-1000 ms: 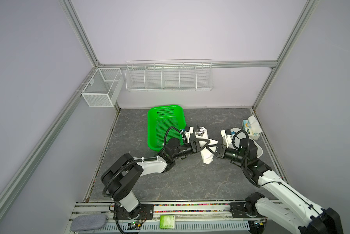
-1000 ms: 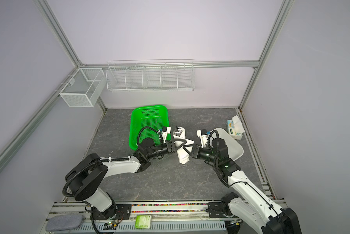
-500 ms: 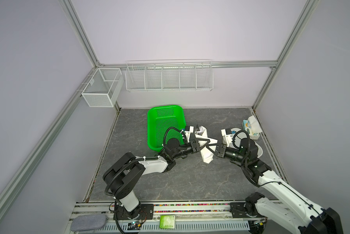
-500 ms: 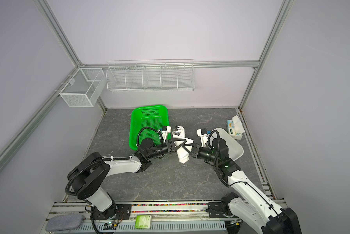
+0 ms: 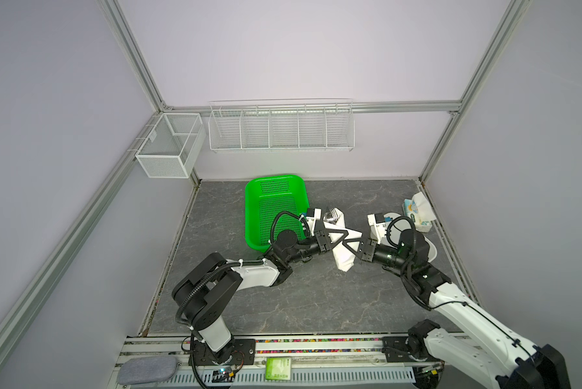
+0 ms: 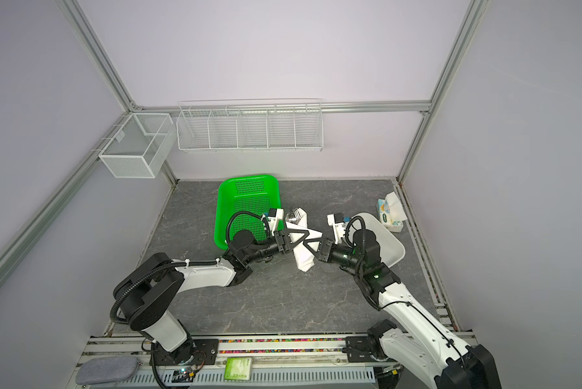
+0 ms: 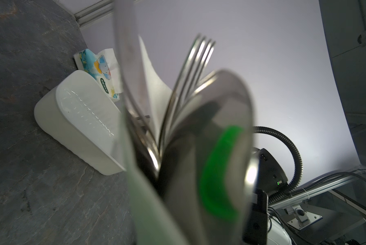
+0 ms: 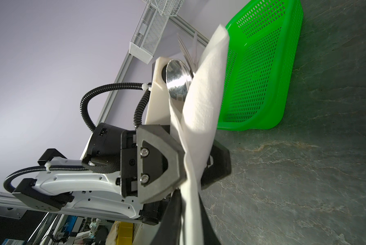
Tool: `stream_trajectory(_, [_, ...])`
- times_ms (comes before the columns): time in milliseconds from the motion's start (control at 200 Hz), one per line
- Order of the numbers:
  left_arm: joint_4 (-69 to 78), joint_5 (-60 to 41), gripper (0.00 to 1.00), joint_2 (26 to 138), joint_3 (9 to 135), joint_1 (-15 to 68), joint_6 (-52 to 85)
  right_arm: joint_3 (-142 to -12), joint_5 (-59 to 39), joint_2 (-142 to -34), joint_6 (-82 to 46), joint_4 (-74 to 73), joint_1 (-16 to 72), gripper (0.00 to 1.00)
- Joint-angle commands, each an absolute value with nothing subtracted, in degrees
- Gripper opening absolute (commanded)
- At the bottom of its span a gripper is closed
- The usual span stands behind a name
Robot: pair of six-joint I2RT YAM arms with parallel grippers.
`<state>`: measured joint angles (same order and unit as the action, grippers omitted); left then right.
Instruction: Place the utensils on the paper napkin and roll it up
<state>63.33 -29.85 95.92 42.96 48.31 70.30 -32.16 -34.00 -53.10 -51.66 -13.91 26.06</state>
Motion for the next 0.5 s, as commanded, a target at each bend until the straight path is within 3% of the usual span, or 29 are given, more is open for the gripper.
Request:
stream_trajectory(0, [66.7,-29.6,0.26,96.1,43.9,48.0,71.1,-32.4,-35.7,-53.1,-52.5,-17.3,26.0,0.12])
stream_trajectory(370, [67.5,-29.1,0.12,96.1,43.9,47.8,71.4,-32.1,-35.7,-52.7,-52.1,-16.3,26.1,0.13])
stream_trajectory(495, [67.7,-29.2,0.08,96.0,44.1,47.8,71.5,-32.9,-34.7,-52.0,-51.3,-13.8,25.9,0.18])
